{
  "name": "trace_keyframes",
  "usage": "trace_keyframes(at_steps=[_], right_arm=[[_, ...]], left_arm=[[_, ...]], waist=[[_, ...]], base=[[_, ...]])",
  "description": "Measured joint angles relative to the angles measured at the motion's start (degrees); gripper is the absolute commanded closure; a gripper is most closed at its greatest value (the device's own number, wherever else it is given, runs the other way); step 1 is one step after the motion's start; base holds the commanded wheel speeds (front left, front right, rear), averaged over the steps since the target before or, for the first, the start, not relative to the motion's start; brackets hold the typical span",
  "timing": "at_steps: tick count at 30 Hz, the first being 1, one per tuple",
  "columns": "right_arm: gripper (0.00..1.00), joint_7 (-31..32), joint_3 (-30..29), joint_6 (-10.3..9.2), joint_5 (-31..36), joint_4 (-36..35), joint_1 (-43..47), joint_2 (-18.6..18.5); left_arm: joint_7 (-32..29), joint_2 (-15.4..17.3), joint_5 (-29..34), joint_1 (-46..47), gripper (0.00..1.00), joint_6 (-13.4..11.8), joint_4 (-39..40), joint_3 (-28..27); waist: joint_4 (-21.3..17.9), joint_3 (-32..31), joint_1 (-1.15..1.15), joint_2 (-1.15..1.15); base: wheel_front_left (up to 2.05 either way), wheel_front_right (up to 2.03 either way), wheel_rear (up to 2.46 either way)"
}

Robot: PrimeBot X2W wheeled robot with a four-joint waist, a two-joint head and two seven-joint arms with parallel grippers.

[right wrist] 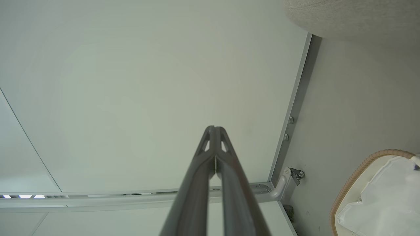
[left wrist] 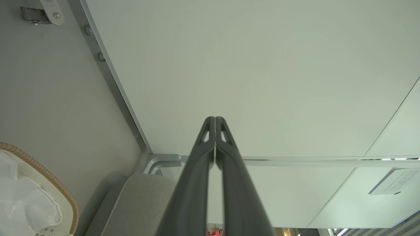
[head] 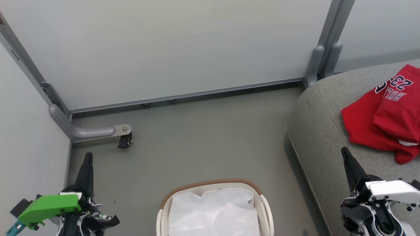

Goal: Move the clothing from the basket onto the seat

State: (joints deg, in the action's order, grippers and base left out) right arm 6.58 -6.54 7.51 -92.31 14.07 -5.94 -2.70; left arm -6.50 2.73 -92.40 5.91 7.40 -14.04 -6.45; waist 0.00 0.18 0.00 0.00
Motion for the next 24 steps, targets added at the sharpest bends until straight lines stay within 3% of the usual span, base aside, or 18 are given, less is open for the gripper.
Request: trace_keyframes(at_steps=[24], right_arm=[[1.0,0.0,0.0,-0.01,0.0,0.0,0.0,0.0]], left_arm=[[-0.1,0.0,0.0,0.0,1.0,0.0,0.0,0.0]], waist=[[0.0,0.0,0.0,0.0]], base=[[0.0,0.0,0.0]])
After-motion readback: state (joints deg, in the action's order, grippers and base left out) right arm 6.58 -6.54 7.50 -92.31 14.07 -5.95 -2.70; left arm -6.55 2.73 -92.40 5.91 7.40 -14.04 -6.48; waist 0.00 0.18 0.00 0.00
